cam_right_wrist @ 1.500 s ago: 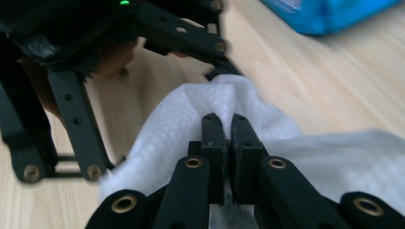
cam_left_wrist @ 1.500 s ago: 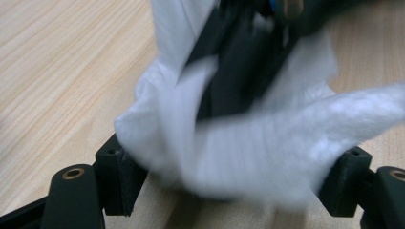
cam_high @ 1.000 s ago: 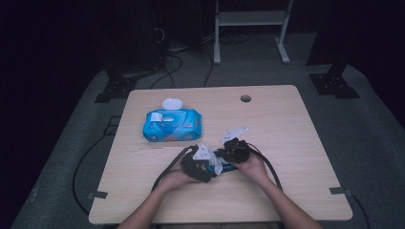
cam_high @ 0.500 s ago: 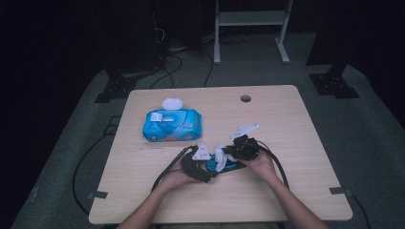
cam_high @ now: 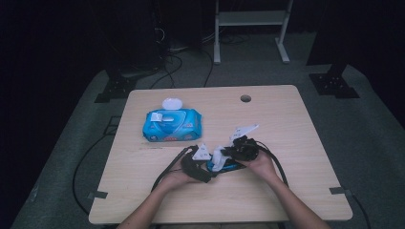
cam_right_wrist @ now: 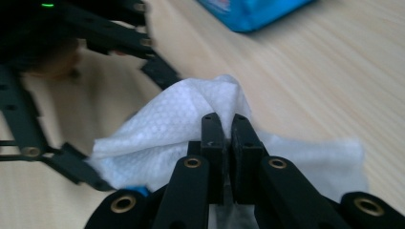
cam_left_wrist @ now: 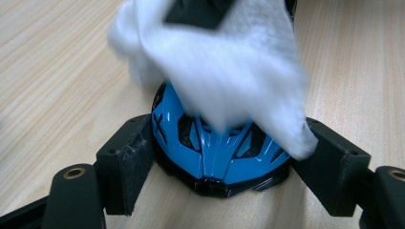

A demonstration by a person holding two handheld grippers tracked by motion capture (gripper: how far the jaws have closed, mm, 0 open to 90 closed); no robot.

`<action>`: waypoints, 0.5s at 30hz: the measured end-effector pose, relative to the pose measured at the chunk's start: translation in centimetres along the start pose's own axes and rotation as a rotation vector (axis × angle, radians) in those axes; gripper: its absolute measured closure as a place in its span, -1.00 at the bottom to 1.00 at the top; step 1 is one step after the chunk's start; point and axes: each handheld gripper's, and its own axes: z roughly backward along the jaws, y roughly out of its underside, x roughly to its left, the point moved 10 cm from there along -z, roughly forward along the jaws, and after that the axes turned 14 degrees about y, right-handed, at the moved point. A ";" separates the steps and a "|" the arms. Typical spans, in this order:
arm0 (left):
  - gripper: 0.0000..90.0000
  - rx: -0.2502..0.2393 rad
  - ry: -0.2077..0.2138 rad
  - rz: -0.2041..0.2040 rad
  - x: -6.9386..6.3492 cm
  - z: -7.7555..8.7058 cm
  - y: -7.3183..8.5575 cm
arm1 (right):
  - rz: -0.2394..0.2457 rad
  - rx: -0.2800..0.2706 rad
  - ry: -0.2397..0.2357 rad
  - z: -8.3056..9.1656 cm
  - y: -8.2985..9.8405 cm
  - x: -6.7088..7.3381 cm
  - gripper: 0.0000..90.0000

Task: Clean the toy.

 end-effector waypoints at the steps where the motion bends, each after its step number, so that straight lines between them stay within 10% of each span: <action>1: -0.46 -0.001 0.000 0.001 0.0 0.0 0.0 | 0.023 0.002 -0.001 0.0 0.0 0.4 0.89; 8: -0.45 0.001 0.009 0.009 0.0 0.0 0.1 | 0.071 0.051 0.115 2.2 1.8 -2.5 0.88; 15: -0.46 0.000 0.013 0.019 0.0 0.0 0.1 | 0.025 0.016 0.111 3.1 2.5 -2.4 0.91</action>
